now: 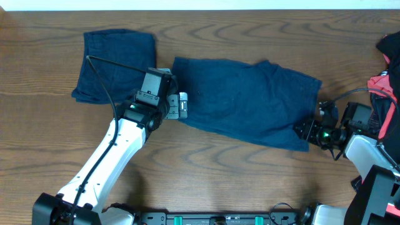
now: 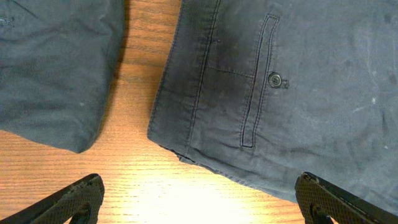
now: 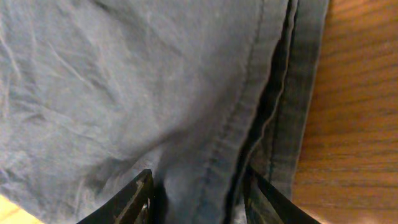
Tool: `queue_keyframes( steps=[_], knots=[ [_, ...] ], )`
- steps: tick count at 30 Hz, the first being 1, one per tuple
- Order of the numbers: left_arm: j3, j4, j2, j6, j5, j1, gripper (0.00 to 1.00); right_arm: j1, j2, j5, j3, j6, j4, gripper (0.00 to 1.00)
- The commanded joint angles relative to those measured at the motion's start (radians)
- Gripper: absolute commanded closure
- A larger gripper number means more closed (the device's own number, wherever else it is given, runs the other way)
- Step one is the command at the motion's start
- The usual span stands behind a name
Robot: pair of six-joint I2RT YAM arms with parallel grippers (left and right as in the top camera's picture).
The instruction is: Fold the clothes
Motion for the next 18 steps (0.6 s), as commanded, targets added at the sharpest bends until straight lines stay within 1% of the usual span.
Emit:
queue_keyframes(
  steps=[1,2,3,5,8,11,15,18],
  knots=[
    [-0.013,-0.003,0.006,0.009,-0.011,-0.001,0.01,0.014,0.015,-0.033,-0.023,-0.023,0.022,0.57],
    [-0.013,-0.003,0.006,0.009,-0.011,-0.001,0.01,0.015,0.015,-0.043,-0.023,-0.024,0.030,0.57],
    [-0.013,-0.003,0.006,0.009,-0.011,-0.001,0.01,0.014,0.014,-0.064,-0.023,-0.027,0.042,0.60],
    [-0.013,-0.003,0.006,0.009,-0.011,-0.001,0.01,0.014,0.014,-0.119,-0.023,-0.056,0.056,0.73],
    [-0.013,-0.003,0.006,0.009,-0.003,-0.001,0.01,0.014,0.013,-0.143,-0.022,-0.072,0.058,0.83],
    [-0.013,-0.003,0.006,0.010,-0.001,0.000,0.01,0.013,0.003,-0.148,-0.020,-0.071,0.056,0.87],
    [-0.013,-0.004,0.006,0.010,-0.001,0.000,0.01,0.011,-0.032,-0.151,-0.019,-0.066,0.037,0.96],
    [-0.013,-0.011,0.006,0.010,-0.001,0.000,0.01,0.007,-0.071,-0.142,-0.019,-0.019,0.017,0.99]
  ],
)
